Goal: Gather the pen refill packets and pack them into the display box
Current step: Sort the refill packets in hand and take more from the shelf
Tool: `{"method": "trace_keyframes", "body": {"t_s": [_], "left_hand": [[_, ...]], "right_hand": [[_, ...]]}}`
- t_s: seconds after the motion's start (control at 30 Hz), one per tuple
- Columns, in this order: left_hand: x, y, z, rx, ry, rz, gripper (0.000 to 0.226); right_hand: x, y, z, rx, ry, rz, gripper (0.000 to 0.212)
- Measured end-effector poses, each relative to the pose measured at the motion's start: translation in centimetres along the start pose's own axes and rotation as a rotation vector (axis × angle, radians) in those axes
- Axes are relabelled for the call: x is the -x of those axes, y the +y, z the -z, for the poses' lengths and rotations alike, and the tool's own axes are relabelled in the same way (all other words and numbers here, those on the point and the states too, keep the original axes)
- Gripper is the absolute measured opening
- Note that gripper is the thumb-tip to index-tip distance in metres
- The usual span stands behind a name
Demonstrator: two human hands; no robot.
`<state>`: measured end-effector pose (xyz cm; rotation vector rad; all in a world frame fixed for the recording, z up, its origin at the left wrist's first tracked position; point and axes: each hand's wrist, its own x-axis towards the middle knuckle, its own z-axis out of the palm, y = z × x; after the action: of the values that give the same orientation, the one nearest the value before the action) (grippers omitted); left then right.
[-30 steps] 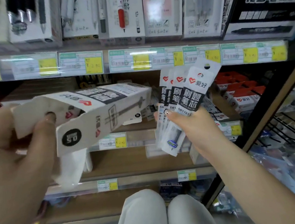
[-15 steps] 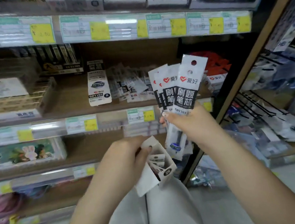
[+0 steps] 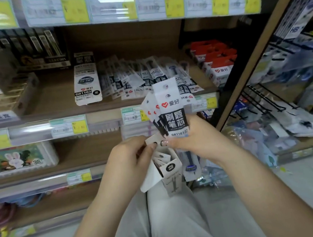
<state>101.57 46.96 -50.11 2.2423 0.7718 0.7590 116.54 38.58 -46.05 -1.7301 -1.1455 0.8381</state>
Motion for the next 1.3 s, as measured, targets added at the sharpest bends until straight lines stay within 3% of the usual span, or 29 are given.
{"method": "trace_keyframes", "body": {"t_s": [0.07,0.13,0.2,0.3,0.47,0.6,0.83,0.97,1.03,1.13,1.2,1.3], "left_hand": [[0.2,0.2,-0.2,0.042,0.067,0.029,0.014],[0.4,0.6,-0.3,0.058,0.157,0.019,0.036],[0.7,0.5,-0.3,0.009,0.178,-0.126,0.033],[1.0,-0.1,-0.2,0.002,0.034,-0.226,0.015],[1.1,-0.5,0.2,-0.043,-0.156,-0.193,0.022],[1.8,-0.4,0.2,-0.019,-0.181,-0.211,0.021],[1.6,-0.8,-0.6,-0.047,-0.229,-0.213,0.039],[1.7,-1.5,-1.5,-0.013,-0.228,-0.174,0.038],[1.6,-1.5,-1.7,-0.003,-0.234,-0.180,0.042],[1.4,-0.9,-1.8,0.026,-0.223,-0.218,0.049],[1.2,-0.5,-1.8,0.043,-0.204,-0.278,0.049],[1.3,-0.8,-2.1,0.060,-0.235,-0.290,0.054]], "right_hand": [[-0.3,0.4,-0.3,0.037,0.028,-0.003,0.026],[-0.7,0.8,-0.5,0.045,0.083,-0.030,0.022],[-0.9,0.9,-0.7,0.043,0.122,-0.053,0.022],[-1.1,0.8,-1.0,0.039,0.129,-0.057,0.020],[-1.4,0.8,-1.1,0.029,0.134,-0.064,0.026],[-1.3,0.6,-0.8,0.025,0.151,-0.033,0.016],[-0.5,-1.2,0.3,0.015,0.263,-0.005,0.020],[1.0,-4.5,1.4,-0.458,0.547,0.242,0.017],[1.4,-5.4,1.2,-0.711,0.564,0.344,0.008],[0.9,-5.3,0.0,-0.894,0.499,0.263,0.015],[0.2,-4.1,-0.7,-0.943,0.483,0.131,0.007],[-0.9,-2.3,-1.2,-0.994,0.568,-0.004,0.010]]}}
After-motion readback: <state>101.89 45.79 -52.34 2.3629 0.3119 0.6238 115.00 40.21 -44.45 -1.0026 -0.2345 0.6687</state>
